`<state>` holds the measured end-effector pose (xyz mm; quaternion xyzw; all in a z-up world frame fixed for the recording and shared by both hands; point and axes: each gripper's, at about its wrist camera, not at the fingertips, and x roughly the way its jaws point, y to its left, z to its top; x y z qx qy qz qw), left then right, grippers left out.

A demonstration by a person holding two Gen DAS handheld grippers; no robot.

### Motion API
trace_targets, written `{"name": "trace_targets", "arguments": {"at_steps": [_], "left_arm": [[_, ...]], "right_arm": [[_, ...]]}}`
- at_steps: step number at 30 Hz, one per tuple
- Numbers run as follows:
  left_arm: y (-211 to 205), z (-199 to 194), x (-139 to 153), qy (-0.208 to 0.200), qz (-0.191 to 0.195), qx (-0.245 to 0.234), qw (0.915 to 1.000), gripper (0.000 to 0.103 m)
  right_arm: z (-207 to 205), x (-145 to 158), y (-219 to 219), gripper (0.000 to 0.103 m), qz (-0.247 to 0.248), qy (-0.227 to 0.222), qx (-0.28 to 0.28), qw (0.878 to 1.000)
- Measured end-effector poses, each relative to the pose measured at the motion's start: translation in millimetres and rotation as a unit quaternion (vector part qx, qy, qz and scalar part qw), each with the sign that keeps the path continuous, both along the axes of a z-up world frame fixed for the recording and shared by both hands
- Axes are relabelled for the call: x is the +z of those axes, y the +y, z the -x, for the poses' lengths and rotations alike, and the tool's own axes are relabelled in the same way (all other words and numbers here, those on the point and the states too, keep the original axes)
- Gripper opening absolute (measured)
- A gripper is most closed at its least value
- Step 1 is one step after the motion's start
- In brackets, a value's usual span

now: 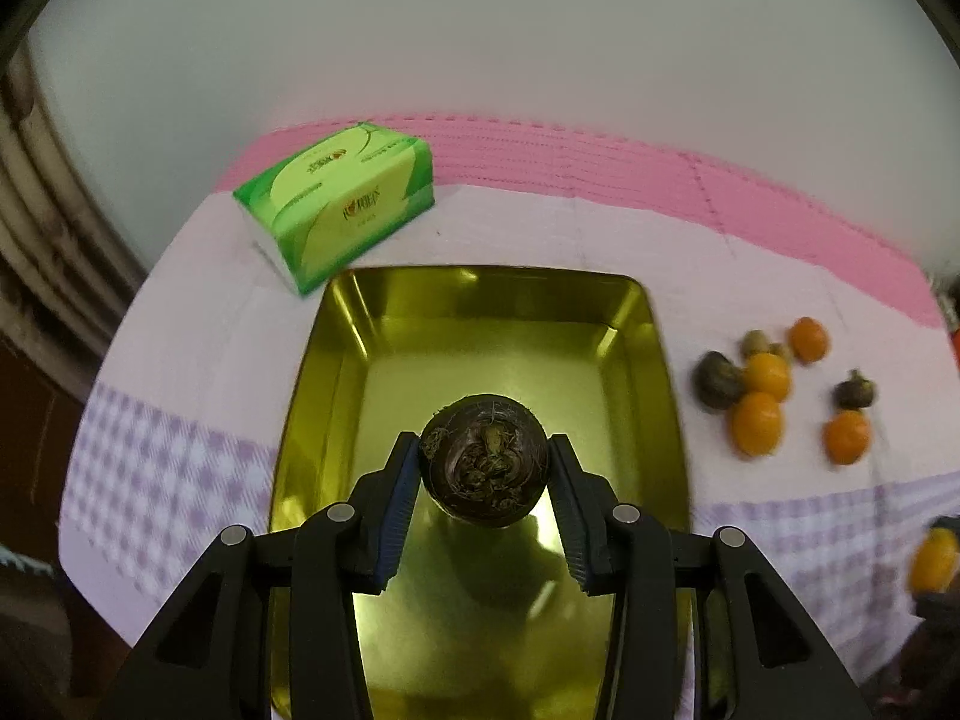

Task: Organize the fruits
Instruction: 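Carry the mangosteen in the left gripper over the tin while the right gripper grasps an orange, then lower the mangosteen into the tin and open the left gripper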

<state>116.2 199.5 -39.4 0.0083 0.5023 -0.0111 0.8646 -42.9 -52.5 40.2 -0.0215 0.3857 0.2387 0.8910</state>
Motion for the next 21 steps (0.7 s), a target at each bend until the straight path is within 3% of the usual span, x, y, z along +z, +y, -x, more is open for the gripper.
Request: {"name": "trace_targets", "arguments": {"at_steps": [5,21], "left_arm": [[6.4,-26.7,-17.0,0.009,-0.024,-0.001,0.9997,0.043],[22.6,-66.7,-45.6,0.024,-0.03,0.014,0.9992,0.044]], "right_arm": [[1.7,1.8,0.3,0.034,-0.001,-0.002,-0.005,1.0],[-3.3,-8.2,8.8,0.034,-0.006,0.018,-0.013,1.0]]}}
